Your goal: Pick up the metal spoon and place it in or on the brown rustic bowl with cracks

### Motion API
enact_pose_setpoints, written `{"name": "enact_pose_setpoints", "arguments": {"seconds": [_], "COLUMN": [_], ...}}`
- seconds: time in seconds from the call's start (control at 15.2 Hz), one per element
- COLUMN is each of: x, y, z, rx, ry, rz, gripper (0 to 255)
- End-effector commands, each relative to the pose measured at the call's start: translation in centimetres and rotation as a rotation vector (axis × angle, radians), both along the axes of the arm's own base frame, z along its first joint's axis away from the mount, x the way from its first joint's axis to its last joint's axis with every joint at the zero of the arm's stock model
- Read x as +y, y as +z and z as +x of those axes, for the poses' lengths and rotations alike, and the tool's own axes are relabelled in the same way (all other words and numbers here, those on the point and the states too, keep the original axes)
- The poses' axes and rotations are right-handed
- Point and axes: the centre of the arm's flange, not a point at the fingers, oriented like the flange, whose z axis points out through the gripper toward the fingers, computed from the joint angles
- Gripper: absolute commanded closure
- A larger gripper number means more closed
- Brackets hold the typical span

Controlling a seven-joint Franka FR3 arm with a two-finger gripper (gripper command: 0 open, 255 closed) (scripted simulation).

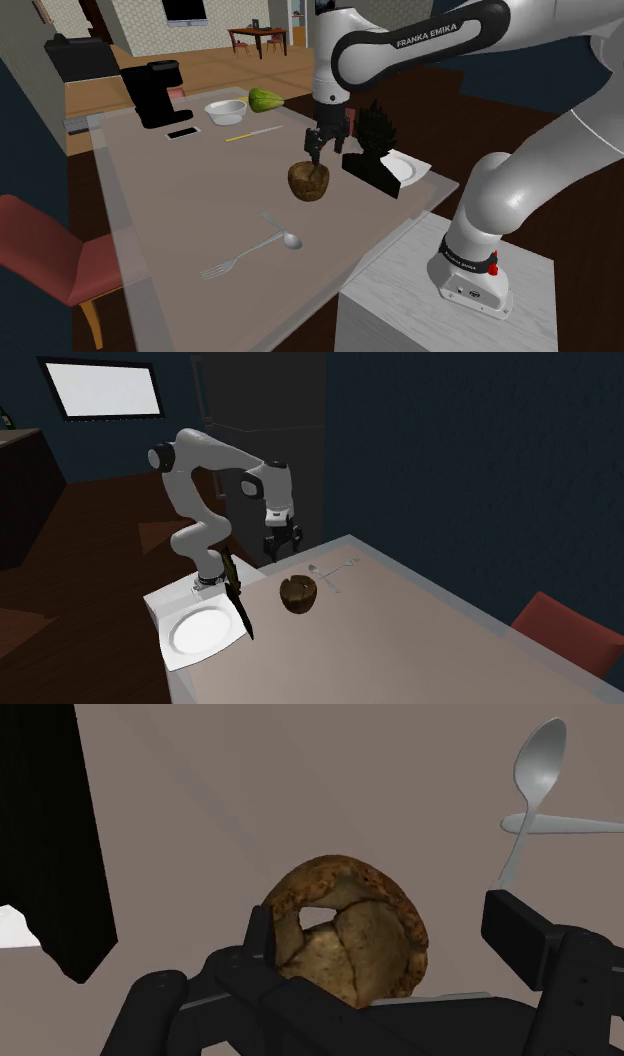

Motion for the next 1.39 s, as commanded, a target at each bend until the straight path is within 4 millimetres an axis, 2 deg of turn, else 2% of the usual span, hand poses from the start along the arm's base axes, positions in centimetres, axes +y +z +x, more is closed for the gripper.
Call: {"name": "enact_pose_setpoints", "arguments": {"seconds": [0.0, 0.86, 1.32], "x": [1.6, 12.5, 13.5], "y": [-2.0, -12.3, -15.7], "z": [1.3, 8.5, 8.4], "rx": [0.018, 0.137, 0.142], "ry": [-0.011, -0.075, -0.077], "rz": [0.020, 0.144, 0.149], "gripper": [0, 0, 0]}}
